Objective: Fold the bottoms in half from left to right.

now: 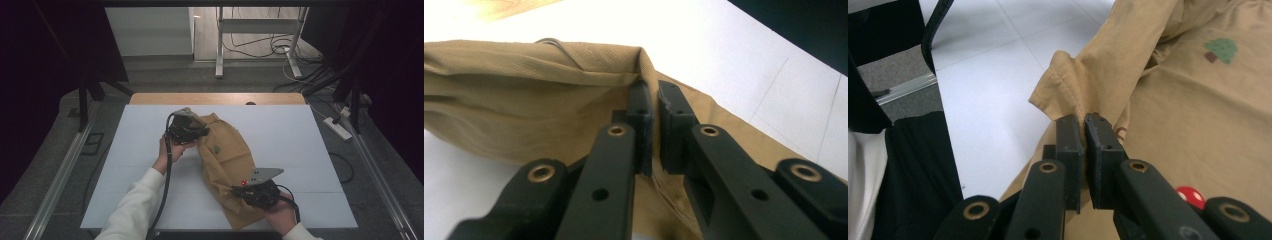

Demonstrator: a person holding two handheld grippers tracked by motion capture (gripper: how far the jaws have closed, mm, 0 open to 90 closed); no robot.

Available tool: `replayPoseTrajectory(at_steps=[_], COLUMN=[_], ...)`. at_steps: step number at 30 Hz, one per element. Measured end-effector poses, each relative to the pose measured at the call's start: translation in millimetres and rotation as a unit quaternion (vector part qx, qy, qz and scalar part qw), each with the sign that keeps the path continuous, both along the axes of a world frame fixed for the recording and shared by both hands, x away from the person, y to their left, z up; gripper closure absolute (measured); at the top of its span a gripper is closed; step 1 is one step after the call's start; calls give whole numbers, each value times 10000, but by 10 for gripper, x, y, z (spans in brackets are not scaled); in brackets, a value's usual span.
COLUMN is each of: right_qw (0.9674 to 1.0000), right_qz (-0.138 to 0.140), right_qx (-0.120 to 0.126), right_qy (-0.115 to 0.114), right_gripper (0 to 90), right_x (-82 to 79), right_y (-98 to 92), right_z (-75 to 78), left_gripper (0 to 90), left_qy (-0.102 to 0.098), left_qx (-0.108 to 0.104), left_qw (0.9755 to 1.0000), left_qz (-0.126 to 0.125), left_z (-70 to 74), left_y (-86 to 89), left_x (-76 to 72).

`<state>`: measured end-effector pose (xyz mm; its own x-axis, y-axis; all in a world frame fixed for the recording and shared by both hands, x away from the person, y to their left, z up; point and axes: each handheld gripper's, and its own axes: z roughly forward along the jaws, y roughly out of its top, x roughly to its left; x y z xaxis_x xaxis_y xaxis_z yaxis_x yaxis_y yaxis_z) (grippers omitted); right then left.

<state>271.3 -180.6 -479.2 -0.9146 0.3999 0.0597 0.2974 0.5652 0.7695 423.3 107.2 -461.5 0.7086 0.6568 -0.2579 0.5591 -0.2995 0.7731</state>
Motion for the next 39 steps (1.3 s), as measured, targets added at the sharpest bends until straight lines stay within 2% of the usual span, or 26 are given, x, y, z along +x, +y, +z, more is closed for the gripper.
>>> replayPoseTrajectory(at_steps=[9,21,33,39], right_qw=[9998,9990,9984,9982], right_qz=[-209,-325,-211,-230], right_qx=[-5,-127,-224,-336], right_qy=[60,287,473,448], right_gripper=[848,847,845,839], right_x=[1,-3,-70,-59], right_y=[-176,-302,-278,-280], right_z=[-14,-92,-160,-188], left_gripper=[839,830,815,814], left_qy=[102,196,263,297], left_qx=[108,300,424,435], left_qw=[9999,9992,9984,9983], left_qz=[-28,-155,-252,-241], left_z=[-44,-132,-208,-247], left_y=[-145,-363,-518,-557], left_x=[98,175,201,214])
